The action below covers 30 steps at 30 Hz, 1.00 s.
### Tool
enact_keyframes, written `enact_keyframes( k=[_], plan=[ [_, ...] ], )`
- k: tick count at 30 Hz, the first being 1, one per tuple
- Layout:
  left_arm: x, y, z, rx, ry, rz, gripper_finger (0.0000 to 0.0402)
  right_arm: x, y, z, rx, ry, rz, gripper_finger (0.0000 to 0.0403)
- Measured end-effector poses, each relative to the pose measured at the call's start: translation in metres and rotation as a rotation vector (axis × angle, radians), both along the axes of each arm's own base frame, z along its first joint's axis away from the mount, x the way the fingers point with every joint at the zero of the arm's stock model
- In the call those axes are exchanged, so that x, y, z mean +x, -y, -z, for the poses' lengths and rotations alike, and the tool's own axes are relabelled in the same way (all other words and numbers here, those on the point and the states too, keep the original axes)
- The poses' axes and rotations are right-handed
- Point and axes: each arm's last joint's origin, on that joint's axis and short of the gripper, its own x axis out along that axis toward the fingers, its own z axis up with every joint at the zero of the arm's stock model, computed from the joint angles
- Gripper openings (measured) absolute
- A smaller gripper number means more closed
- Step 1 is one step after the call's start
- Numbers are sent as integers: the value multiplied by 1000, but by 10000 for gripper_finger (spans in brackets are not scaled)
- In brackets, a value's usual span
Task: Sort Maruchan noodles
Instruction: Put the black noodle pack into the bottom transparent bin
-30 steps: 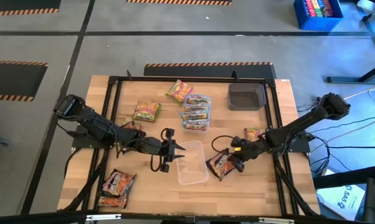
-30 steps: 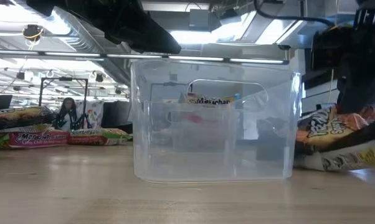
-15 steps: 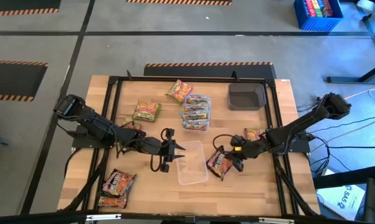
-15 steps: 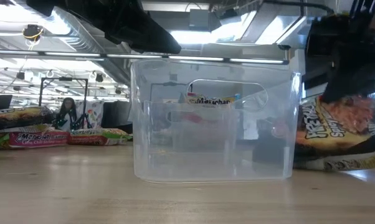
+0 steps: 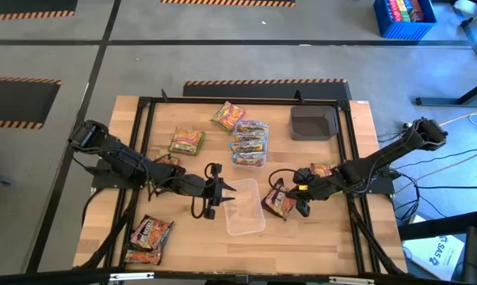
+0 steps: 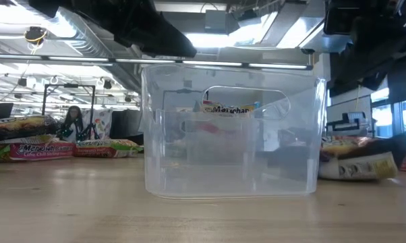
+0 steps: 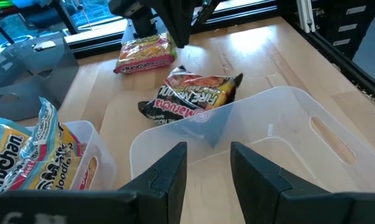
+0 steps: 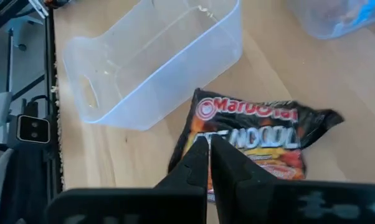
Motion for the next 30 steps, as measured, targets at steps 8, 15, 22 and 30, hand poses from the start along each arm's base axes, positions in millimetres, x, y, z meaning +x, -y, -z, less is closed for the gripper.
enact_keyframes(
  k=[8, 15, 22, 30],
  plan=[
    [3, 1, -1, -12, 34, -1, 117, 2, 6, 4, -33, -27, 56, 7],
    [40, 9, 0, -37, 19, 2, 117, -8, 26, 19, -124, -233, 173, 110],
    [106, 6, 1, -138, -120, -33, 117, -11, 31, 23, -138, -294, 157, 210],
    [164, -4, 11, -240, -236, -30, 117, -13, 31, 24, -169, -313, 112, 217]
  ],
)
